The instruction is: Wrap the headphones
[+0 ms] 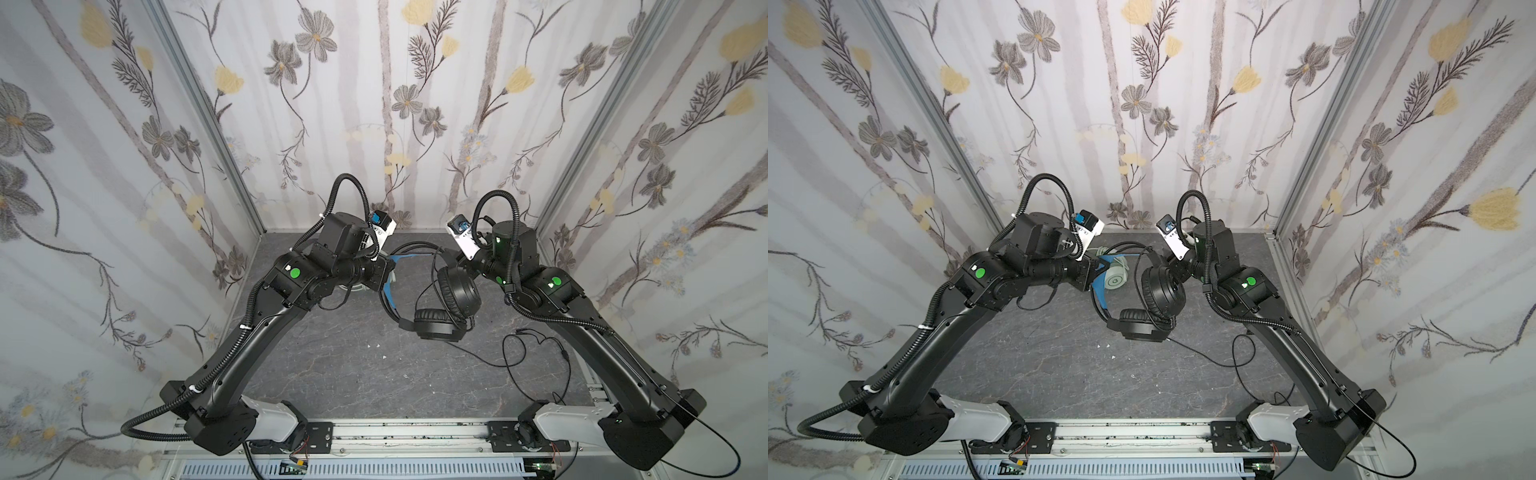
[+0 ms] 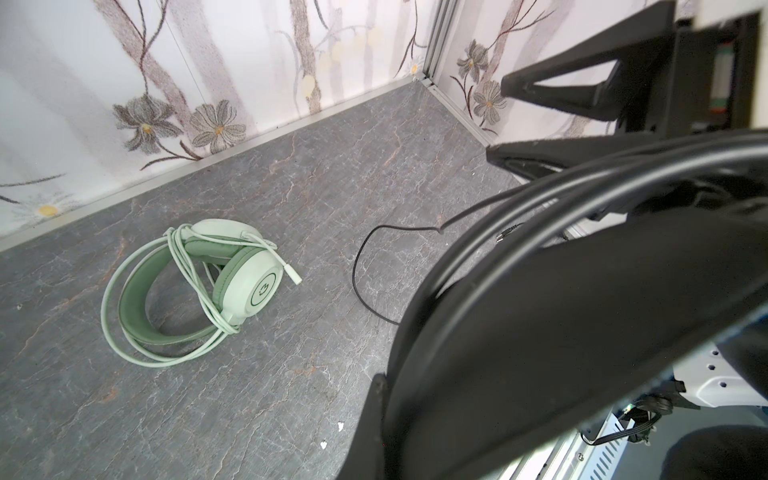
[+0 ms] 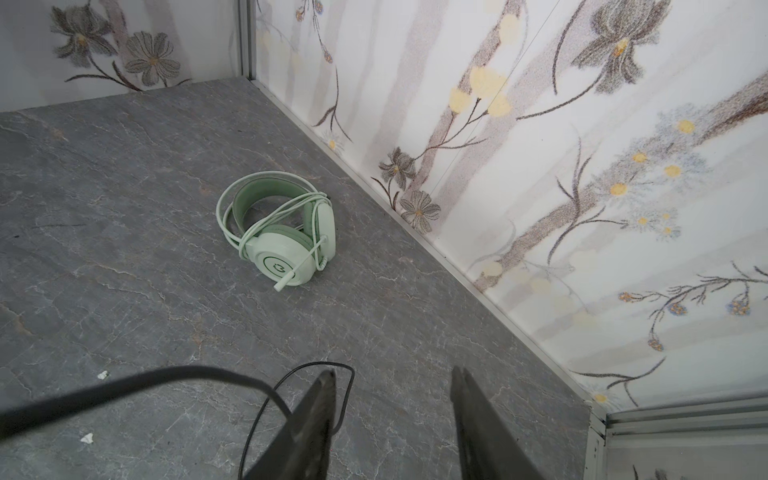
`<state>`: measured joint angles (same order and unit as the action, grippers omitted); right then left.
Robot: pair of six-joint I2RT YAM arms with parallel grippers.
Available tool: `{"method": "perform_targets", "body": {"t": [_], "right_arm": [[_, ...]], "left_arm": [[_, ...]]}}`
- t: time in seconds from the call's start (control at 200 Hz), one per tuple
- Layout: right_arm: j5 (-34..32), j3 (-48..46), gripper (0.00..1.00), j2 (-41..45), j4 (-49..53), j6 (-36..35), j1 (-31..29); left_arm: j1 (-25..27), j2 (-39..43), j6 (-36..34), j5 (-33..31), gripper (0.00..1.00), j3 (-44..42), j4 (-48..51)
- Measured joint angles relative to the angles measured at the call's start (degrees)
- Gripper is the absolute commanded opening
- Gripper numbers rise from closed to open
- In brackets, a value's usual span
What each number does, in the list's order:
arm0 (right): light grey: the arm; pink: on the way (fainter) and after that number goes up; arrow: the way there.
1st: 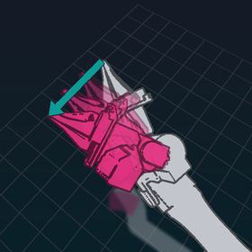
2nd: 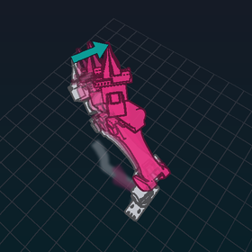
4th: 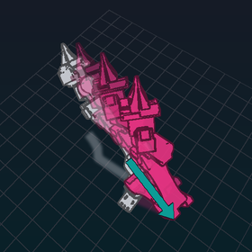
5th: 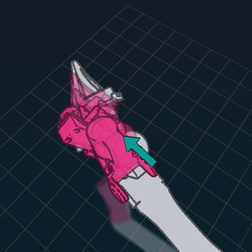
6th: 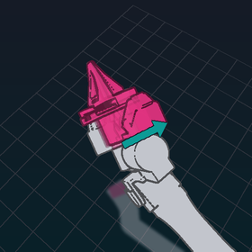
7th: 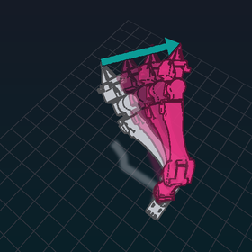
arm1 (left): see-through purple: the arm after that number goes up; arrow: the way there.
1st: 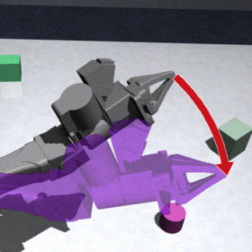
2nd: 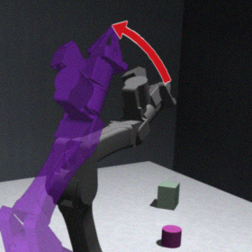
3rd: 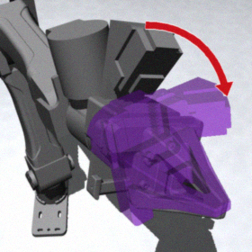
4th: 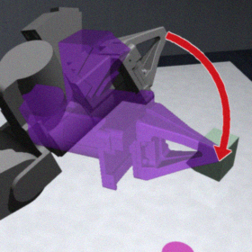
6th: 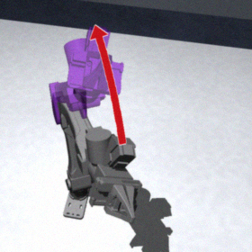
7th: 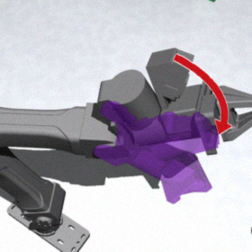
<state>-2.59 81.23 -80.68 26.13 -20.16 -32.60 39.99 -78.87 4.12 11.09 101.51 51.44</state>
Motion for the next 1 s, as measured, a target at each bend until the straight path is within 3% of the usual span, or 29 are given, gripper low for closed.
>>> {"method": "perform_targets", "body": {"t": [0.175, 0.25, 0.6, 0.999], "right_arm": [[8.0, -10.3, 0.74, 5.5, -8.2, 4.1, 4.5], [11.5, -14.6, 0.78, 7.6, -11.4, 4.9, 5.2], [26.4, -24.6, 0.81, 8.9, -24.5, 8.2, 6.4], [32.5, -32.9, 0.77, 3.8, -38.6, 15.0, 7.9]], "left_arm": [[0.0, -0.8, 0.2, -0.1, 0.00, 3.4, 0.4], [0.1, -1.4, 0.2, -0.2, 0.00, 5.5, 1.2], [1.0, -4.6, 0.2, -1.2, 0.00, 14.8, 5.4], [2.6, -9.0, 0.3, -2.4, 0.00, 22.1, 7.3]]}}
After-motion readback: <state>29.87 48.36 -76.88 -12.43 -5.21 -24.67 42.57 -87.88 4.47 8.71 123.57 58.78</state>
